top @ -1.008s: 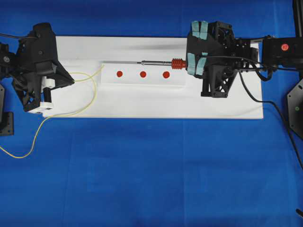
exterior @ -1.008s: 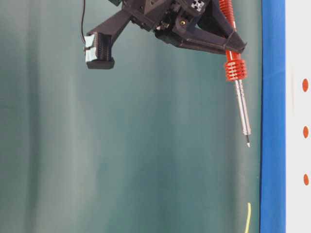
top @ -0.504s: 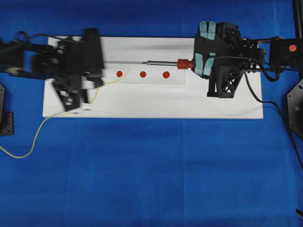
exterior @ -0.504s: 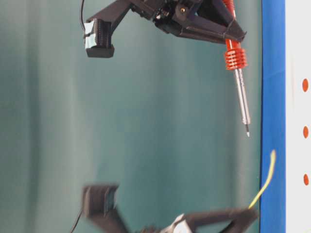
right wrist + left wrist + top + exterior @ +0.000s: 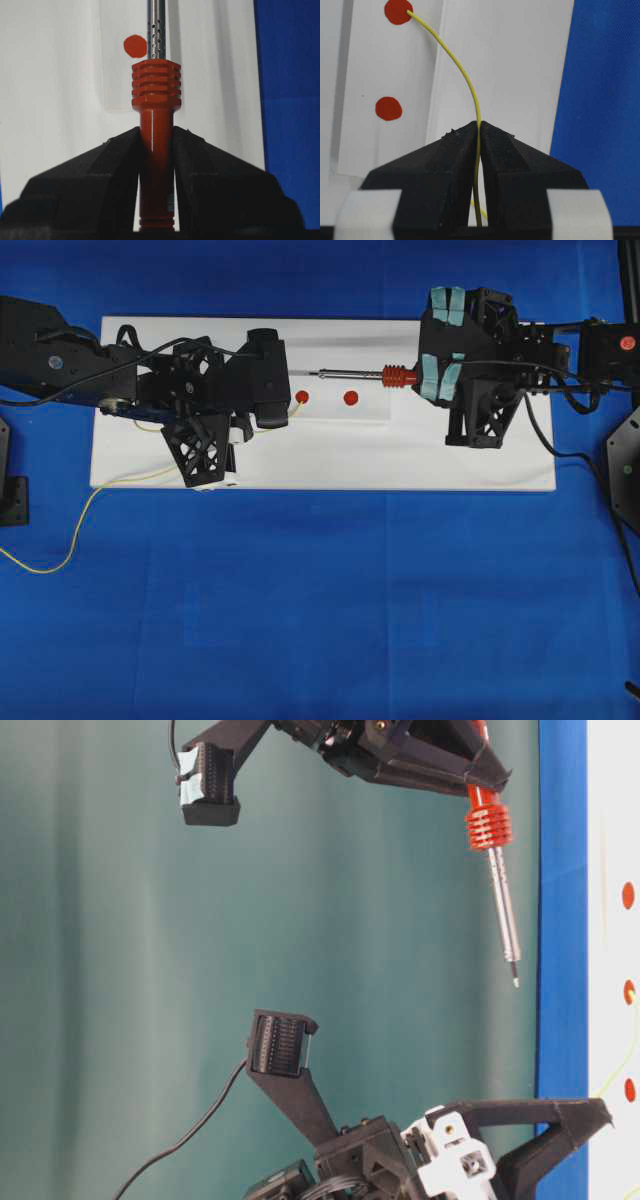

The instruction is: Touch the tip of the soldering iron to the tip of the solder at the mark.

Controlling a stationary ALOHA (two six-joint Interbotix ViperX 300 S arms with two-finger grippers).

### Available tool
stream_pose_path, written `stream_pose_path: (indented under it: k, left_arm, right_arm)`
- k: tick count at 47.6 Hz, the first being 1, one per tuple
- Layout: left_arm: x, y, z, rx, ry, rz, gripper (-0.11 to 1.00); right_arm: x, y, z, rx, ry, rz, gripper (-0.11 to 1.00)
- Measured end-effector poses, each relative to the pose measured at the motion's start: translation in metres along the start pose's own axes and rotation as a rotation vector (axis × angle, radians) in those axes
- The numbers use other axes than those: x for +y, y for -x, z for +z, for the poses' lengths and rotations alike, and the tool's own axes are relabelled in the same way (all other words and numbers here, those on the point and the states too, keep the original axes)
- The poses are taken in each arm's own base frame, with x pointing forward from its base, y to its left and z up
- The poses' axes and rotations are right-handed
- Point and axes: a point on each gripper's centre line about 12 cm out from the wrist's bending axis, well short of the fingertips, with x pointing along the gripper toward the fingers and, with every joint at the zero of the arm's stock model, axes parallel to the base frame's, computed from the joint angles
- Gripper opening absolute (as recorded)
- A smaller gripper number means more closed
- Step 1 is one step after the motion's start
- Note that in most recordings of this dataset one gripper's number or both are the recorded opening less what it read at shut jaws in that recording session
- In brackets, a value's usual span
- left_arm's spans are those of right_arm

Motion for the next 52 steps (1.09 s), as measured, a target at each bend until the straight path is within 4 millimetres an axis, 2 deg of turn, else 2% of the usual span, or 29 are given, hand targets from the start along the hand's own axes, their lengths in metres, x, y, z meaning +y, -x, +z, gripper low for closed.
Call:
stream_pose_path:
  k: [18, 52]
  left_arm:
    - [0.001, 0.0, 0.001, -0.002, 0.003, 0.002, 0.02]
    - [0.003, 0.0, 0.001, 0.0, 0.013, 0.004, 0.02]
  right_arm:
    - [0.003, -0.002, -0.004, 0.005, -0.006, 0.009, 0.06]
    - [0.012, -0.04, -0.02, 0.107, 0.012, 0.027, 0.06]
